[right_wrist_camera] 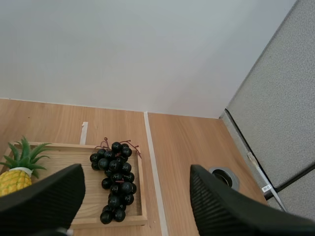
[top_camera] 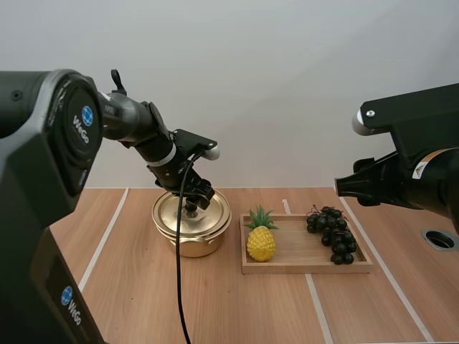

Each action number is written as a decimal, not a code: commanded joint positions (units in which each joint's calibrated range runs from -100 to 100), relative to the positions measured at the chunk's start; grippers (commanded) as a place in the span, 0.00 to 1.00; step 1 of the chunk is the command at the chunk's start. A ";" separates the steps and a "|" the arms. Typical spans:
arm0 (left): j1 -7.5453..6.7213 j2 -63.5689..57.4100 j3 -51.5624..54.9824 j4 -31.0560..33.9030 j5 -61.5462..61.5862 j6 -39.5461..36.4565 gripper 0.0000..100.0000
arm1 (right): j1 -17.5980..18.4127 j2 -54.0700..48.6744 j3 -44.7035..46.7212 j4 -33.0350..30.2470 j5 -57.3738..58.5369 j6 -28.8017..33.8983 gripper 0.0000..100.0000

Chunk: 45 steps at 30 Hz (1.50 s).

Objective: Open the pot, put the pineapple inside, and close it

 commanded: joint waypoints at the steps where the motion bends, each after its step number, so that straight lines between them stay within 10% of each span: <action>1: -0.12 0.21 -0.51 0.92 -0.87 0.13 1.00 | -0.22 -0.06 -0.78 -1.08 0.24 -0.42 1.00; 7: -0.12 0.21 -0.51 1.33 -0.88 0.13 0.99 | -0.22 -0.06 -0.78 -1.06 -0.35 -0.42 1.00; 18: -0.12 0.21 -0.51 1.33 -2.07 -0.61 0.00 | -0.22 -0.06 -0.78 -1.49 -0.32 -0.42 1.00; 36: -0.12 -12.23 -17.94 0.30 7.78 -5.27 0.00 | -0.22 -0.06 -0.78 -1.52 -1.20 -0.42 1.00; 45: -0.12 -27.49 -34.35 0.18 -25.74 -12.97 0.00 | -0.22 -0.06 -0.78 0.46 -3.01 -0.42 1.00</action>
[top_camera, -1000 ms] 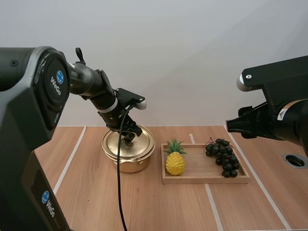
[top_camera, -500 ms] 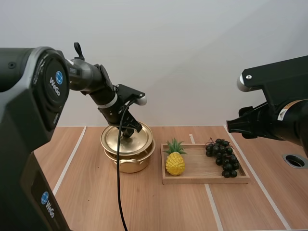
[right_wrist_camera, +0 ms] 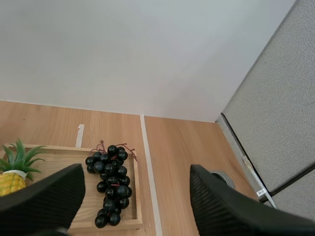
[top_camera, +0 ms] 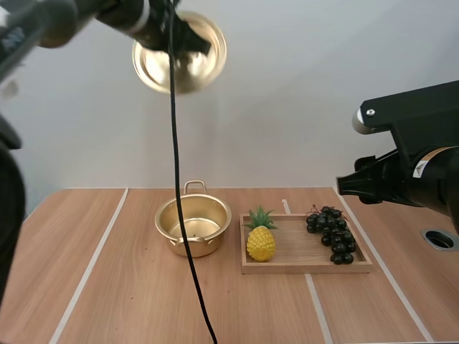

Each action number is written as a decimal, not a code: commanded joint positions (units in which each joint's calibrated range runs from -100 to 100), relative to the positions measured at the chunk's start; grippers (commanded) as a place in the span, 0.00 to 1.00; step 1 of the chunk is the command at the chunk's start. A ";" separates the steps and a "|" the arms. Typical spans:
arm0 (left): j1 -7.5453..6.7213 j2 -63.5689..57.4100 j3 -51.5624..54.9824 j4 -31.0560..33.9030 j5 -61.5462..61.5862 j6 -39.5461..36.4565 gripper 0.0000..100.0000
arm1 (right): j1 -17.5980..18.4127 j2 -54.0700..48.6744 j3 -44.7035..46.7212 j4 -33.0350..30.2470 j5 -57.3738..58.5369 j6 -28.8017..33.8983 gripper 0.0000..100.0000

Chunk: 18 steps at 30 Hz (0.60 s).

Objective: Open the pot, put the pineapple inside, and close it

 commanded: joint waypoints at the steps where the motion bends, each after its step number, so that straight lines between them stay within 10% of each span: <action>1: -0.12 -4.55 -5.09 -1.24 -14.25 -1.41 0.00 | -0.22 -0.06 -0.78 1.53 -1.69 -0.42 1.00; 18: -0.12 -18.44 -15.22 -11.39 -70.69 -1.51 0.00 | -0.22 11.07 -0.52 32.95 -4.00 -15.11 1.00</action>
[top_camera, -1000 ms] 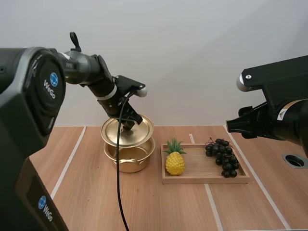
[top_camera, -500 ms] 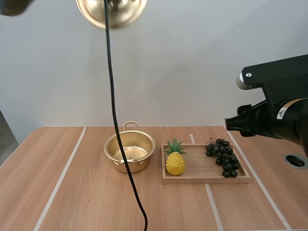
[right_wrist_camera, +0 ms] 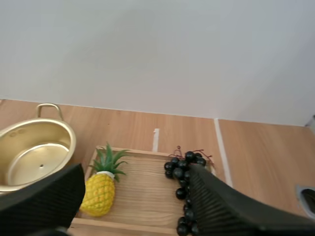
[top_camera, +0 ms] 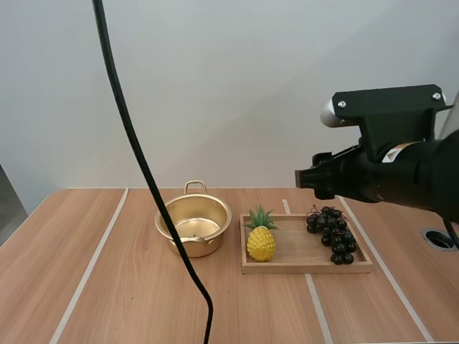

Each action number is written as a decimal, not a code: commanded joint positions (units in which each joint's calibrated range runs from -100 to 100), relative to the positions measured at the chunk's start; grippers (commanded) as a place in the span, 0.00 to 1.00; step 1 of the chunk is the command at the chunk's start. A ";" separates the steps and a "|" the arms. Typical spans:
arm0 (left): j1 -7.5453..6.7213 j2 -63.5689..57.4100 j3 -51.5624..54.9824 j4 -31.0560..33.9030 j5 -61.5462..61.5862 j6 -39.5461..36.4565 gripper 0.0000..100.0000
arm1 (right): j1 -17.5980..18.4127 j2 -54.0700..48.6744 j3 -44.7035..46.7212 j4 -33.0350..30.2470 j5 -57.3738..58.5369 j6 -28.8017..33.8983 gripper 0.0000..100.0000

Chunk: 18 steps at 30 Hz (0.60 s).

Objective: Open the pot, put the pineapple inside, and close it

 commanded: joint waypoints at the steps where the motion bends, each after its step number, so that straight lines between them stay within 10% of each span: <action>1: -0.12 -1.29 -0.35 -0.63 -11.29 -0.36 0.00 | -0.22 6.38 -0.52 6.09 -1.69 -3.61 1.00; 18: -0.12 -1.99 -0.35 6.71 -13.72 -1.73 0.00 | -0.22 38.63 -0.52 23.19 0.31 -21.09 1.00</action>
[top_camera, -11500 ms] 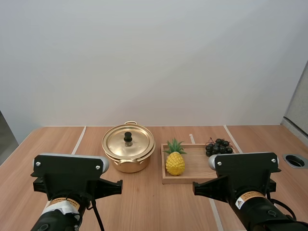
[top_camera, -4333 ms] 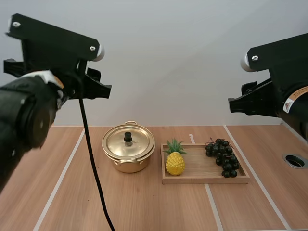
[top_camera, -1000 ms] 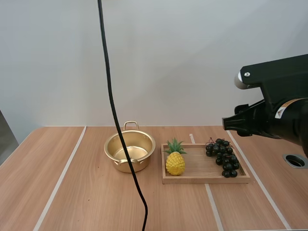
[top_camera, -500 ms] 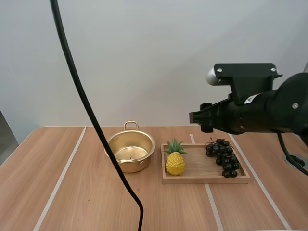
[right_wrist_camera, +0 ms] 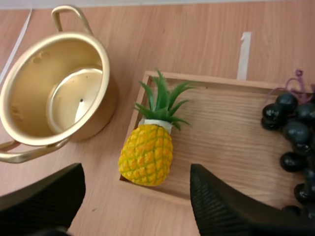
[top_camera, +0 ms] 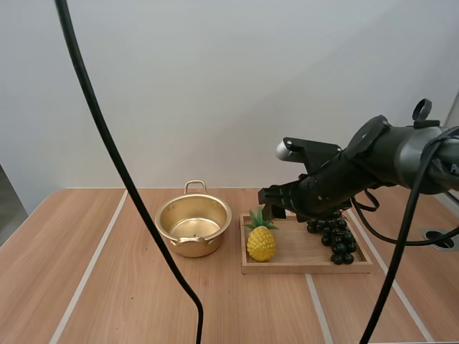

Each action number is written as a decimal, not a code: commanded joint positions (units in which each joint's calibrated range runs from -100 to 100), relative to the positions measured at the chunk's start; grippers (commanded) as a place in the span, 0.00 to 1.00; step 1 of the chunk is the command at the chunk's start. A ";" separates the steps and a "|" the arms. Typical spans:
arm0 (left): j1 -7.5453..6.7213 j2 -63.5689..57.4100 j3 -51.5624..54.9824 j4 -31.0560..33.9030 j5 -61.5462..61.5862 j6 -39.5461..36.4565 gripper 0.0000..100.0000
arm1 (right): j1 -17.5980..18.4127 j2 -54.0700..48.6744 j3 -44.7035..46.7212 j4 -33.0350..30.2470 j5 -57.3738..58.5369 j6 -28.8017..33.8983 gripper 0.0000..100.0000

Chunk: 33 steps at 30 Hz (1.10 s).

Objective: Open the pot, put the pineapple inside, and close it

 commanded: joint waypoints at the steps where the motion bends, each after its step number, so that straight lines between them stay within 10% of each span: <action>1: -0.12 -0.24 -0.35 0.96 2.23 -0.47 0.00 | -0.22 3.31 -0.52 3.70 -0.35 -5.71 1.00; 33: -0.12 0.00 -0.35 0.96 6.27 -0.47 0.00 | 0.65 23.49 -0.97 17.18 -3.37 -21.63 1.00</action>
